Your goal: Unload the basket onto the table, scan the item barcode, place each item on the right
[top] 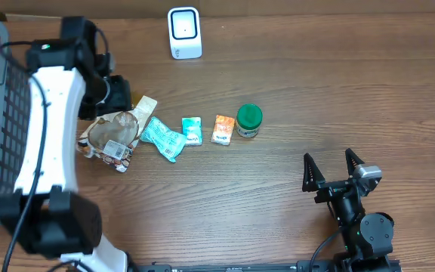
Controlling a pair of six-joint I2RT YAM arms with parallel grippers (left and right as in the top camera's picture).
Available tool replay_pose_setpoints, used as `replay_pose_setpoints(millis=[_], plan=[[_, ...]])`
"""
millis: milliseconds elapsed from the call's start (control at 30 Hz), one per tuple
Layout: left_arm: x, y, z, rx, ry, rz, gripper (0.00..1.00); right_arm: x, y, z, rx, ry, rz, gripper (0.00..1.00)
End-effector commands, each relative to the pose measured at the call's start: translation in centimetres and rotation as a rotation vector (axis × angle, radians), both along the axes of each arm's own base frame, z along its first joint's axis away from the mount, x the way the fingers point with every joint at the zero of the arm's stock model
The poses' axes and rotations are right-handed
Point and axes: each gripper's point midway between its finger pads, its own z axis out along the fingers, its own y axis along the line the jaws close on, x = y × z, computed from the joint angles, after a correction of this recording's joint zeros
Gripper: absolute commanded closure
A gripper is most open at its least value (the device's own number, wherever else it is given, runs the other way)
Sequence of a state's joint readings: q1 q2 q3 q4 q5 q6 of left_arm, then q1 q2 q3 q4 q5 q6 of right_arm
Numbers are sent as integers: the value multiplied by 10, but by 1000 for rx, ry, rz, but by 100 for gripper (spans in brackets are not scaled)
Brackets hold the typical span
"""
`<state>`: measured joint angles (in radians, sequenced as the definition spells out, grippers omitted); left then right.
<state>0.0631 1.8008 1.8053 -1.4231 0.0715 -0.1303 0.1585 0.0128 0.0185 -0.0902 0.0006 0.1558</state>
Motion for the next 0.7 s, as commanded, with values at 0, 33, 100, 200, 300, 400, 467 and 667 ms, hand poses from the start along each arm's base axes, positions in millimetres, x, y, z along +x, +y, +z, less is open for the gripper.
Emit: replay_pose_setpoints(millis=[0,33,100,200,300,400,467,667], plan=[[-14,22,33,11,-72,51,35,0,-1,-2,-7,-5,-6,0],[-18,29,38,15,-81,71,35,0,-1,-2,-7,-5,-6,0],[-25,44,44,20,-94,115,34,0,-1,-2,-7,-5,-6,0],[-34,69,48,43,-97,164,35,0,-1,-2,-7,-5,-6,0],[-40,91,48,90,-87,191,35,0,-1,-2,-7,-5,-6,0],[-47,113,48,151,-75,215,36,0,-1,-2,-7,-5,-6,0],[-47,123,49,165,-87,238,37,0,-1,-2,-7,-5,-6,0],[-41,146,54,207,-135,241,38,0,-1,-2,-7,-5,-6,0]])
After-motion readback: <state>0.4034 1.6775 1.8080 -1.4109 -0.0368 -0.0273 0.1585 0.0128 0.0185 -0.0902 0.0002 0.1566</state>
